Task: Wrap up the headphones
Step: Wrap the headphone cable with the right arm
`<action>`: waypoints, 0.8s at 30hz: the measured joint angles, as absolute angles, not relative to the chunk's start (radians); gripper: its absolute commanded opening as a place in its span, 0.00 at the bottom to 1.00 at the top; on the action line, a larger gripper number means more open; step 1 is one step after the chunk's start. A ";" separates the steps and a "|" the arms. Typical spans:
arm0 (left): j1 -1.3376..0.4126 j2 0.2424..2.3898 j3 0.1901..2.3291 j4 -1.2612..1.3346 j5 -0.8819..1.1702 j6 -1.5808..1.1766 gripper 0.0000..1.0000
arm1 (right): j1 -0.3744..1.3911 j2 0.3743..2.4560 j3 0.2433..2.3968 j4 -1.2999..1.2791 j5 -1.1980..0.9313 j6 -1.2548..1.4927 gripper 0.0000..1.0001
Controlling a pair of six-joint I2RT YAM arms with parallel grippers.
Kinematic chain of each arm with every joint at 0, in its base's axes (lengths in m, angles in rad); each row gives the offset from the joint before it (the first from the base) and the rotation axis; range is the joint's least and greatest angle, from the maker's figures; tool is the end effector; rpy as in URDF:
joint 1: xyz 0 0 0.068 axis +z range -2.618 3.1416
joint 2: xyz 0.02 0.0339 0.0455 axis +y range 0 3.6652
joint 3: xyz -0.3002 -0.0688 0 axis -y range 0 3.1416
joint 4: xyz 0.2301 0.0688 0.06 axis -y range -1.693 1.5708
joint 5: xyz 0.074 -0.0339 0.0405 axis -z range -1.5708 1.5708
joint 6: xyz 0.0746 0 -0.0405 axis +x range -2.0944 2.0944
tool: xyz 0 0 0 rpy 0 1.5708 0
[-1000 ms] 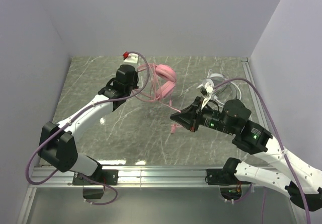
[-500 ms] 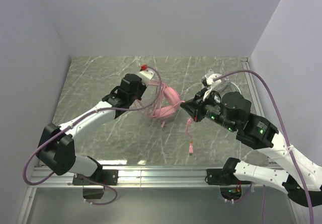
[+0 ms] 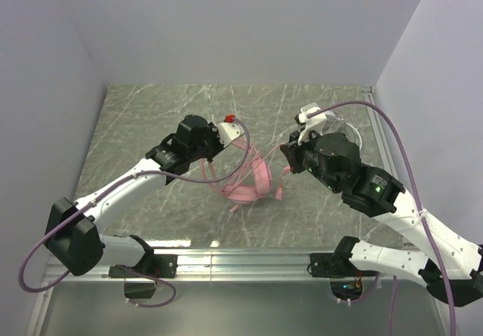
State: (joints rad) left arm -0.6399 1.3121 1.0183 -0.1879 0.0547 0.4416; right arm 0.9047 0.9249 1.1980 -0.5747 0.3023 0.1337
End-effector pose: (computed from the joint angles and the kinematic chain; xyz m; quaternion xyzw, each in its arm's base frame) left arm 0.2482 -0.1898 0.3257 0.4523 0.7258 -0.0745 0.5130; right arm 0.1308 0.1304 0.4299 -0.2166 0.7713 0.1855 0.5690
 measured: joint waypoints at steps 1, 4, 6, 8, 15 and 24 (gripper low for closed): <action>-0.641 1.306 1.018 -0.196 0.069 0.450 0.00 | 0.902 0.927 1.197 -0.577 0.316 0.127 0.00; -0.642 1.294 1.019 -0.212 0.129 0.460 0.00 | 0.876 0.925 1.179 -0.570 0.333 0.108 0.00; -0.642 1.290 1.019 -0.217 0.183 0.464 0.00 | 0.849 0.920 1.150 -0.555 0.336 0.102 0.00; -0.642 1.283 1.021 -0.223 0.238 0.467 0.00 | 0.813 0.918 1.117 -0.536 0.334 0.097 0.00; -0.642 1.261 1.050 -0.230 0.403 0.467 0.00 | 0.705 0.936 1.046 -0.493 0.284 0.097 0.00; -0.636 1.235 1.050 -0.226 0.476 0.427 0.00 | 0.667 0.951 0.963 -0.366 0.182 0.125 0.00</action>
State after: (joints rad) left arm -0.6361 1.2354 1.0504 -0.2256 0.4755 0.4271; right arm 0.6674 0.9508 0.9627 -0.3656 0.1818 0.1246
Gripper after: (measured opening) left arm 0.094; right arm 0.056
